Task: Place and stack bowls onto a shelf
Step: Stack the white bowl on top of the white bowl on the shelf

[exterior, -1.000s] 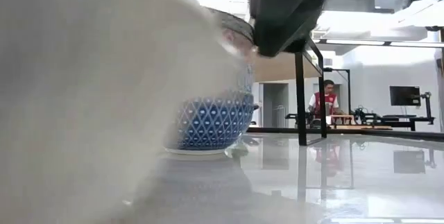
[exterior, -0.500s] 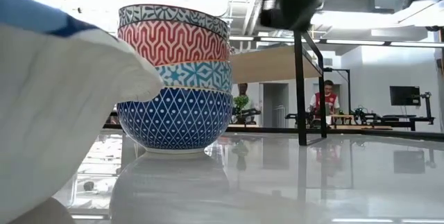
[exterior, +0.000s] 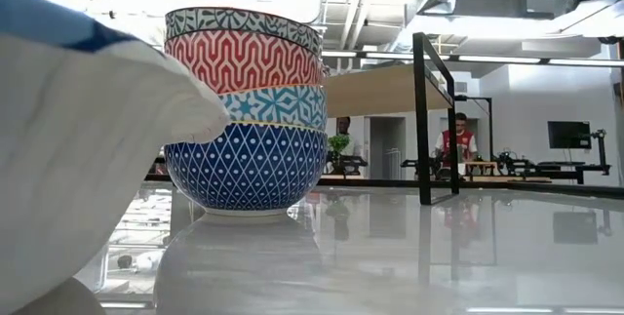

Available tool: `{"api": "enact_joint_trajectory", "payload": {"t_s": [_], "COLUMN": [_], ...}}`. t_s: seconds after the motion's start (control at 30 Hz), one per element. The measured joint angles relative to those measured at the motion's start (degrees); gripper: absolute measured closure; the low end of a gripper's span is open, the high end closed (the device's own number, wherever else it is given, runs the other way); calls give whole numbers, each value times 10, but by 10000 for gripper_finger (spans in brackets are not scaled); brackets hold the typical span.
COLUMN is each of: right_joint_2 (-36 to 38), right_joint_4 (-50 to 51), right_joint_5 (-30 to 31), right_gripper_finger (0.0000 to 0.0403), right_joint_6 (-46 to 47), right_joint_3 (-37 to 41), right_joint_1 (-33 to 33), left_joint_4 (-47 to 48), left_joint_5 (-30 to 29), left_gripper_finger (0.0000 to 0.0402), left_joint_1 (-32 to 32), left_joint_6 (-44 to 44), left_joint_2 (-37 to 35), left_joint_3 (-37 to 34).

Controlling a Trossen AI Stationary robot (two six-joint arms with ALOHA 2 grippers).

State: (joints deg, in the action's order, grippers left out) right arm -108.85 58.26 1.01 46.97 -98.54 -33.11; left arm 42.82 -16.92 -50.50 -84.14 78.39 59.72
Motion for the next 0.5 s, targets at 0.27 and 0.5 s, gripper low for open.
{"api": "enact_joint_trajectory", "payload": {"t_s": [0.27, 0.5], "right_joint_2": [-1, -1], "right_joint_4": [0, 0], "right_joint_5": [12, 13], "right_gripper_finger": [272, 272], "right_joint_6": [39, 57], "right_joint_3": [0, 0], "right_joint_1": [-22, -33], "left_joint_4": [-122, -288], "left_joint_5": [-30, -18], "left_gripper_finger": [146, 140], "left_joint_1": [4, 7], "left_joint_6": [-6, -24], "left_joint_2": [0, 19], "left_joint_3": [-95, -172]}}
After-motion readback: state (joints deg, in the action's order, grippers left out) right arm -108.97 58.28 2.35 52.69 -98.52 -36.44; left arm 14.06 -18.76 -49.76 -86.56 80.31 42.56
